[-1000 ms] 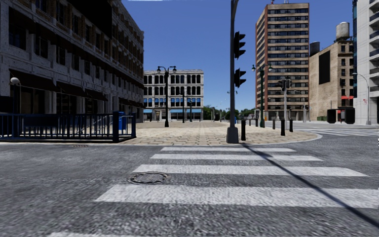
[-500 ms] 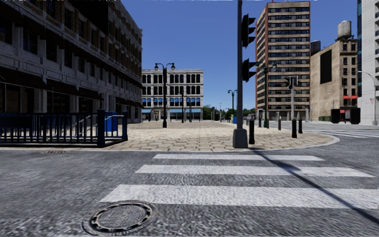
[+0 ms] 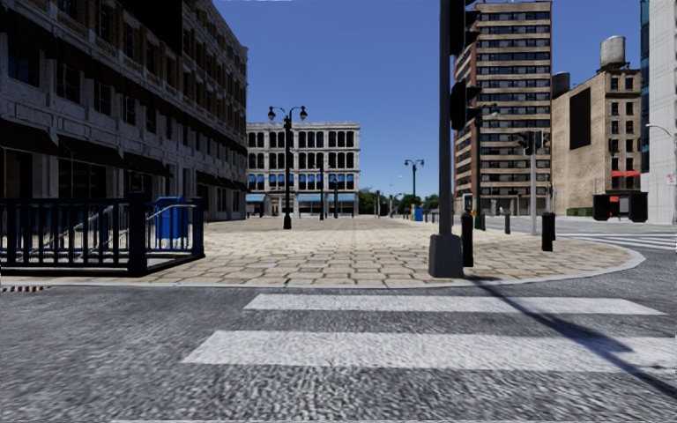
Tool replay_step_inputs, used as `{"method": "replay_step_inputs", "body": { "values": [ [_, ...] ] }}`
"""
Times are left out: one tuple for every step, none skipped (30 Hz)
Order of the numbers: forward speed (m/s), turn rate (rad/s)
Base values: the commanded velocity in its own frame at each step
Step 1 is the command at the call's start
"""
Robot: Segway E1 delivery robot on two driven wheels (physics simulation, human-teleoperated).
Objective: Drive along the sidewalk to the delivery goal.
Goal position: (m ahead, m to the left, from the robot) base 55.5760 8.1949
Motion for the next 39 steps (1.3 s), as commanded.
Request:
{"method": "replay_step_inputs", "body": {
  "values": [
    [2.0, -0.29],
    [2.0, 0.0],
    [2.0, 0.0],
    [2.0, 0.0],
    [2.0, 0.0],
    [2.0, 0.0],
    [2.0, 0.0],
    [2.0, 0.0],
    [2.0, 0.0],
    [2.0, 0.0],
    [2.0, 0.0],
    [2.0, 0.0],
    [2.0, 0.0],
    [2.0, 0.0],
    [2.0, 0.0],
    [2.0, 0.0],
    [2.0, 0.0],
    [2.0, 0.0],
    [2.0, 0.0],
    [2.0, 0.0],
    [2.0, 0.0],
    [2.0, 0.0],
    [2.0, 0.0],
    [2.0, 0.0],
    [2.0, 0.0],
    [2.0, 0.0],
    [2.0, 0.0],
    [2.0, 0.0],
    [2.0, 0.0],
    [2.0, 0.0],
    [2.0, 0.0],
    [2.0, 0.0],
    [2.0, 0.0],
    [2.0, 0.0],
    [2.0, 0.0],
    [2.0, 0.0],
    [2.0, 0.0],
    [2.0, 0.0],
    [2.0, 0.0]
  ]
}}
